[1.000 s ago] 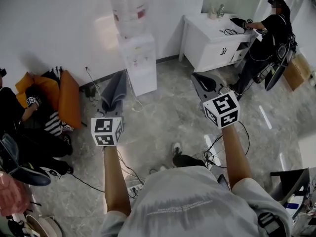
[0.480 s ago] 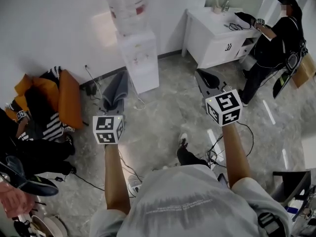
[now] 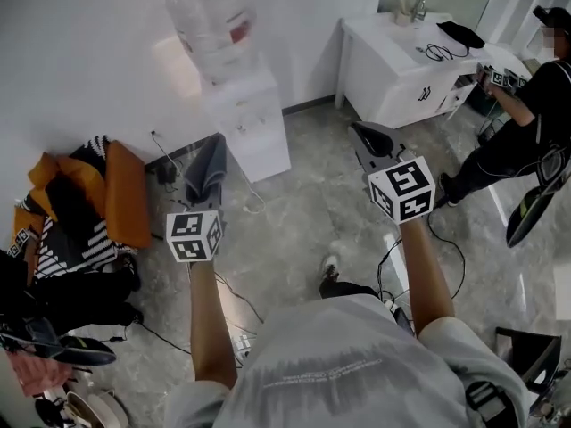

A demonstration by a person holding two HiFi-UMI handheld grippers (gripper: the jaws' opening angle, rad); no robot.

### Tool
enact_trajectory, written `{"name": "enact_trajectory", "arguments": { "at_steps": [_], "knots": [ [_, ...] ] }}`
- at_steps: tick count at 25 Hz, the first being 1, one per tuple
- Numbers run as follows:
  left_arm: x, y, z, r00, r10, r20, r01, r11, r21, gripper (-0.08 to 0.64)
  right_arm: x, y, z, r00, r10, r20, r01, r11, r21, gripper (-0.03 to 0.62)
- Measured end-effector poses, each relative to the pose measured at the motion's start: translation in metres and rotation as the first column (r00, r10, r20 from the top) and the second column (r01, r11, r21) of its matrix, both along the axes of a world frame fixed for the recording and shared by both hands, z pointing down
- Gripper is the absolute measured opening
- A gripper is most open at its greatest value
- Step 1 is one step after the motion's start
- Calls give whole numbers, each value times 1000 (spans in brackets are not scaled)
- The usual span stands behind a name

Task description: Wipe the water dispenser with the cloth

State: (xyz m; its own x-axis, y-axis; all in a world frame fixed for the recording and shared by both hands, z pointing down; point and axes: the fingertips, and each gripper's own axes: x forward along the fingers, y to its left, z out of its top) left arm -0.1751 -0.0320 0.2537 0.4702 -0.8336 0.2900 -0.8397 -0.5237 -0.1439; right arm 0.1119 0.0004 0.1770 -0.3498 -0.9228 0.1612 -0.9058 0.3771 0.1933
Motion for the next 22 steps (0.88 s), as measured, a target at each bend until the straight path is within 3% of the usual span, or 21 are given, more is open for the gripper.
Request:
{"name": "enact_trajectory", "arguments": {
  "at_steps": [6,8,13,18,22],
  "knots": [
    [23,-64,33,992,-97,-77,92,994,-66,52,36,-67,24,999,-48,11,48,998,-48,15],
    [27,-79,55,988,-137,-71,128,985,-114,52,46,-88,39,998,-57,23,58,995,-77,15],
    [29,-119,112,968,-243,-56,221,941,-255,52,61,-147,85,997,-65,39,71,983,-168,15],
    [20,-152,173,957,-270,-101,225,917,-329,52,45,-189,135,993,-108,40,115,962,-247,15],
    [5,-172,230,935,-327,-138,245,876,-415,52,35,-208,173,993,-93,69,111,941,-321,15]
  ]
}}
